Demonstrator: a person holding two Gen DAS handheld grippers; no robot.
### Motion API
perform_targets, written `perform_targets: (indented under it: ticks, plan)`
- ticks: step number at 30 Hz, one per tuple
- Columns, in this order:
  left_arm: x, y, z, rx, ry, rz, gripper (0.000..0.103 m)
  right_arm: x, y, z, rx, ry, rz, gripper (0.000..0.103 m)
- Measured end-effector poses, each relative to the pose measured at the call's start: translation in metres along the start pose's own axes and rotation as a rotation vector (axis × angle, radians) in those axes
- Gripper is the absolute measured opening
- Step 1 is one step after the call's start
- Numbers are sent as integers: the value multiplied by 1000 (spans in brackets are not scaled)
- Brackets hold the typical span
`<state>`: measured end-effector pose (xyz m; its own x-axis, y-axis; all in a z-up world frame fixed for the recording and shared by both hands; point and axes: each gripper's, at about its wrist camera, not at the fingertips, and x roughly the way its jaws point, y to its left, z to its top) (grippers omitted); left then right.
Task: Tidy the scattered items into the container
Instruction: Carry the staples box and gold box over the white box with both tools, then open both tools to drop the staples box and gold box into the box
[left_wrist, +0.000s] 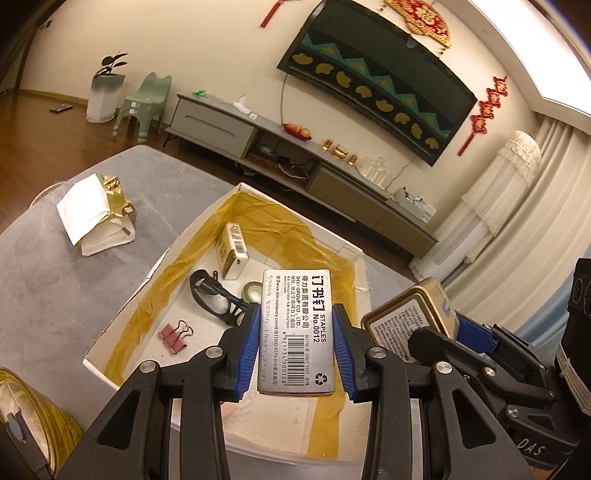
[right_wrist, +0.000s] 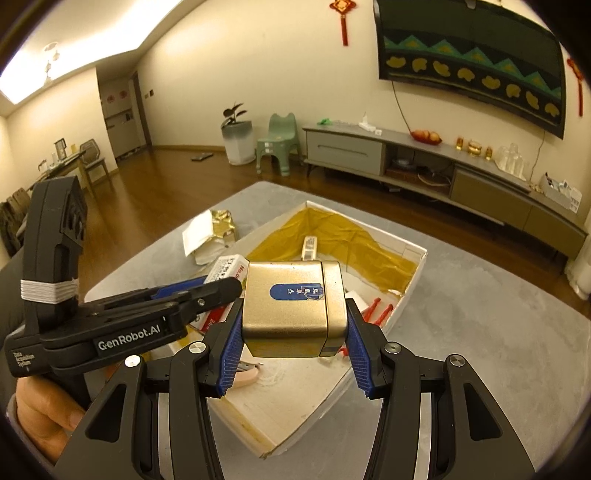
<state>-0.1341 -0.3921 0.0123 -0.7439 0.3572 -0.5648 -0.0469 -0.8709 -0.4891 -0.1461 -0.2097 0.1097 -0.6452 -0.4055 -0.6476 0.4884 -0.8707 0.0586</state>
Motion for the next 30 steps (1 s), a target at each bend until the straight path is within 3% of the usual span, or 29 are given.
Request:
perform_targets:
  ticks: [21,24,30]
  plan:
    - [47,13,8,-80,89,56,39,57,-15,0,-78,130,-18,54]
    - [52,18,9,-103,109,52,52,68,-14,0,-105,157,-20,54]
    - [47,24,12,-119,97,49,53,69,-23,-3,-79,160,-18,54]
